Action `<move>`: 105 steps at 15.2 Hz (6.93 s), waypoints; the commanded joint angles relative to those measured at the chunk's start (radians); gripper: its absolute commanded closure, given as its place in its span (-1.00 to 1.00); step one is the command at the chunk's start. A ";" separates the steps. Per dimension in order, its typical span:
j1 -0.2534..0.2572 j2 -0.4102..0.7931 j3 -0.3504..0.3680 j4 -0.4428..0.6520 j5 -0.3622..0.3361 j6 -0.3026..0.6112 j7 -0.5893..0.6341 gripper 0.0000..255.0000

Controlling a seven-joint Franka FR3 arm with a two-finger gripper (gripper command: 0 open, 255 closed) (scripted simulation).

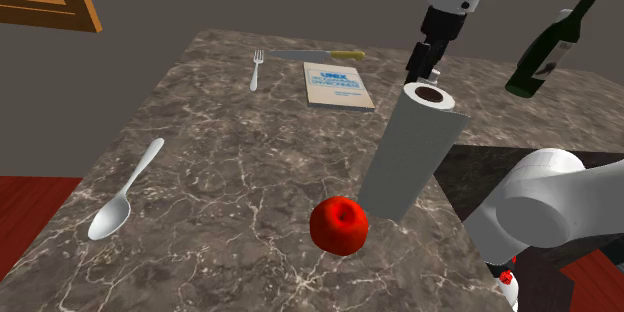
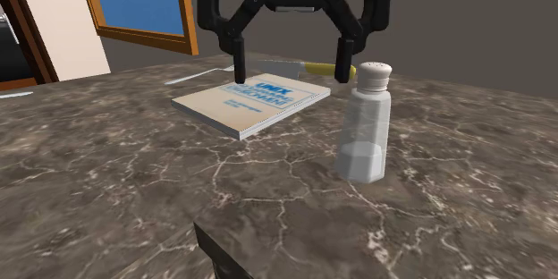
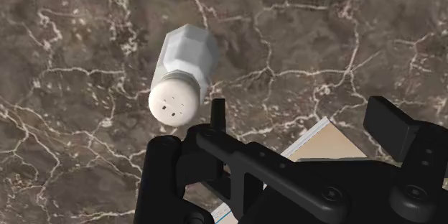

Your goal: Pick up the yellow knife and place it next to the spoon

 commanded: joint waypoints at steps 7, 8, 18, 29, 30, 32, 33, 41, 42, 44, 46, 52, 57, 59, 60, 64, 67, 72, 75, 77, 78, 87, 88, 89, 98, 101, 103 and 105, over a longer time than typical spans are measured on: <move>0.040 0.249 -0.069 0.167 -0.037 0.075 -0.203 -1.00; 0.048 0.291 -0.078 0.199 -0.039 0.083 -0.236 -1.00; 0.097 0.704 -0.123 0.588 -0.016 0.096 -0.555 -1.00; 0.101 1.121 -0.087 1.100 0.018 -0.006 -0.809 -1.00; 0.101 1.117 -0.087 1.081 0.017 0.009 -0.809 -1.00; 0.101 1.113 -0.087 1.047 0.017 0.038 -0.809 -1.00; 0.102 1.111 -0.087 1.031 0.017 0.053 -0.809 -1.00; 0.102 1.107 -0.087 0.991 0.016 0.089 -0.808 -1.00; 0.102 1.107 -0.087 0.991 0.016 0.089 -0.808 -1.00; 0.102 1.107 -0.087 0.991 0.016 0.089 -0.808 1.00; 0.102 1.107 -0.087 0.991 0.016 0.089 -0.808 1.00; 0.102 1.107 -0.087 0.991 0.016 0.089 -0.808 1.00; 0.101 1.111 -0.088 1.050 0.017 0.034 -0.810 1.00; 0.100 1.114 -0.088 1.082 0.017 0.005 -0.811 1.00; 0.099 1.117 -0.088 1.099 0.018 -0.010 -0.812 1.00; 0.097 1.130 -0.088 1.173 0.019 -0.070 -0.814 1.00; 0.094 1.144 -0.089 1.236 0.021 -0.119 -0.817 1.00; 0.088 1.180 -0.089 1.360 0.025 -0.208 -0.821 1.00; 0.083 1.212 -0.089 1.454 0.029 -0.269 -0.823 1.00; 0.079 1.231 -0.089 1.504 0.031 -0.300 -0.825 1.00; 0.099 1.177 -0.086 1.419 0.024 -0.270 -0.807 1.00; 0.232 0.868 -0.028 0.980 -0.013 -0.146 -0.629 1.00; 0.244 0.843 -0.019 0.948 -0.015 -0.139 -0.608 1.00; 0.255 0.819 -0.009 0.919 -0.016 -0.134 -0.587 1.00; 0.353 0.656 0.089 0.725 -0.005 -0.111 -0.389 1.00; 0.384 0.620 0.127 0.686 0.005 -0.109 -0.321 1.00; 0.404 0.601 0.153 0.666 0.013 -0.109 -0.276 1.00; 0.424 0.585 0.180 0.651 0.022 -0.110 -0.229 1.00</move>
